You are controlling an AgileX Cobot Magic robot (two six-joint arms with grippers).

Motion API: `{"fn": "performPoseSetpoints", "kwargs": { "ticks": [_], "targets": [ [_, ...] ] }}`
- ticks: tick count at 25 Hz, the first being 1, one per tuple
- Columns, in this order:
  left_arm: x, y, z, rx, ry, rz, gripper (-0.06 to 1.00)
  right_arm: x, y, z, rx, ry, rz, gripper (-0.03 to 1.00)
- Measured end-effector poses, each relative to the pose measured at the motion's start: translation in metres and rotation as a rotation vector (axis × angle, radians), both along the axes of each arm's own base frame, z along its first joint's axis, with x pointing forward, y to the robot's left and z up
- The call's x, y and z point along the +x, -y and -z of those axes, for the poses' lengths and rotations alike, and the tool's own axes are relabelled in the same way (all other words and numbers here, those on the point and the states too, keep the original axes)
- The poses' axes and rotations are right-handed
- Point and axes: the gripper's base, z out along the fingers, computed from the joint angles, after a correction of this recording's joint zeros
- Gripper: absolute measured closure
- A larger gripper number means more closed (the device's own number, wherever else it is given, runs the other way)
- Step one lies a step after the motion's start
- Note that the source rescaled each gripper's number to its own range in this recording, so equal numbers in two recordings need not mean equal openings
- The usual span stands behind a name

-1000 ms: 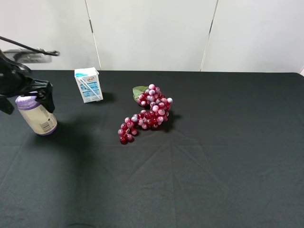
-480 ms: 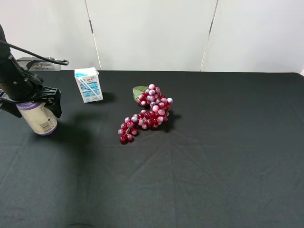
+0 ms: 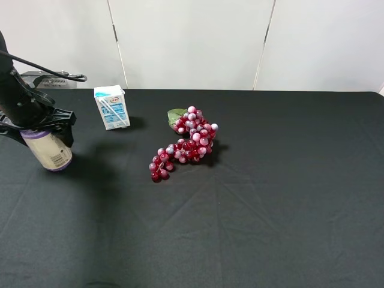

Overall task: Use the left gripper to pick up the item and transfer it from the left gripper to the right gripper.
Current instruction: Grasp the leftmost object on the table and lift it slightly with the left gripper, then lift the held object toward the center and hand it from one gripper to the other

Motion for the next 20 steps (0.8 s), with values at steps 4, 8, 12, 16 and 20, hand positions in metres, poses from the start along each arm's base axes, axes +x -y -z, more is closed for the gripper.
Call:
{"fn": "performPoseSetpoints", "kwargs": {
  "ticks": [4, 8, 12, 16, 20],
  "targets": [
    [0.000, 0.000, 0.000, 0.001, -0.003, -0.006, 0.93, 0.000, 0.000, 0.000, 0.000, 0.000, 0.000, -0.03],
    [0.000, 0.000, 0.000, 0.001, -0.003, -0.006, 0.93, 0.000, 0.000, 0.000, 0.000, 0.000, 0.000, -0.03],
    [0.000, 0.000, 0.000, 0.000, 0.000, -0.006, 0.93, 0.000, 0.000, 0.000, 0.000, 0.000, 0.000, -0.03],
    [0.000, 0.000, 0.000, 0.000, 0.000, -0.006, 0.93, 0.000, 0.000, 0.000, 0.000, 0.000, 0.000, -0.03],
    [0.001, 0.000, -0.012, -0.001, 0.012, -0.007, 0.93, 0.000, 0.000, 0.000, 0.000, 0.000, 0.000, -0.03]
  ]
}}
